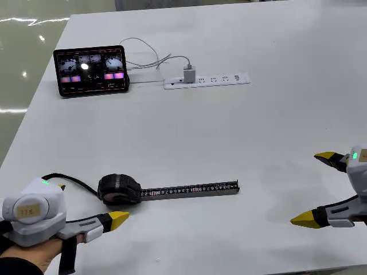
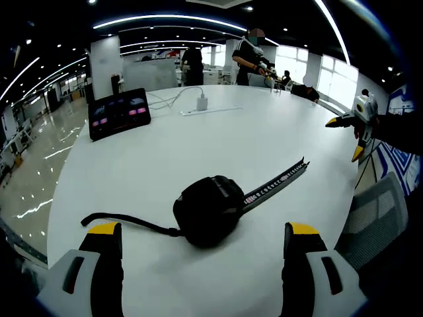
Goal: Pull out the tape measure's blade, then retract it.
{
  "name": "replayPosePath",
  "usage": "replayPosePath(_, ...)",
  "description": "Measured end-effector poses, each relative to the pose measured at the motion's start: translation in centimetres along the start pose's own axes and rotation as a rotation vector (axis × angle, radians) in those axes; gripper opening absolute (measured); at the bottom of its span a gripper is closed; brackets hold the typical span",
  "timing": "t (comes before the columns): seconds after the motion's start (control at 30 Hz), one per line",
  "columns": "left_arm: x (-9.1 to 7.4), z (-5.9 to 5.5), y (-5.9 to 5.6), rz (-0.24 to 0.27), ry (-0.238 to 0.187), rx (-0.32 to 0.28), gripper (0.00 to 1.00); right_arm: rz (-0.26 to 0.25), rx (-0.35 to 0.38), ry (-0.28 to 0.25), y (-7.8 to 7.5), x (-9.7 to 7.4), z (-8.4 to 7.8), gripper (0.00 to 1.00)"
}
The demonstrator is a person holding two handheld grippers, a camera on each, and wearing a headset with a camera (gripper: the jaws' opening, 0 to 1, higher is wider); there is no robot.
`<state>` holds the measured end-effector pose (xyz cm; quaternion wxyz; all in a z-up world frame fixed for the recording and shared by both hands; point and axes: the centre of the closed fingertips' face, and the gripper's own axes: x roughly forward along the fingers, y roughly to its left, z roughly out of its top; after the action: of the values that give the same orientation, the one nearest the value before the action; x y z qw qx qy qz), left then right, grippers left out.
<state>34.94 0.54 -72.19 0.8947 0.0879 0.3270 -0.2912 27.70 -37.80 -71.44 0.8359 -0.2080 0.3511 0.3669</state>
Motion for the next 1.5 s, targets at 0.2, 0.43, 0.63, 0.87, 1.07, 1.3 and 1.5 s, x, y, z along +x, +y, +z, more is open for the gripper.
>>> replayPosePath(0.2,0.6,1.7,0.1,0.038,-0.043,-0.043,0.99,0.037,-0.028,0.004,0.0,1.0,1.1,0.99)
replayPosePath(0.43,1.9,2.0,0.9,0.098,-0.052,-0.099,0.99,0.089,-0.112,0.025,0.7,2.4,2.5,0.99)
replayPosePath(0.63,2.9,2.2,0.4,0.144,-0.067,-0.063,0.99,0.143,-0.150,0.042,0.5,4.1,3.4,0.99)
replayPosePath(0.87,3.7,2.5,0.5,0.179,-0.104,-0.089,0.99,0.188,-0.182,0.055,0.7,6.3,4.9,0.99)
replayPosePath(1.07,4.5,2.7,0.5,0.180,-0.133,-0.125,0.99,0.233,-0.241,0.110,1.1,8.1,5.1,0.99)
replayPosePath(1.3,4.8,2.8,0.7,0.229,-0.186,-0.076,0.99,0.303,-0.305,0.150,2.0,9.9,5.0,0.90)
replayPosePath(1.5,5.2,2.5,0.5,0.238,-0.197,-0.118,0.99,0.309,-0.325,0.181,1.8,10.9,4.8,0.86)
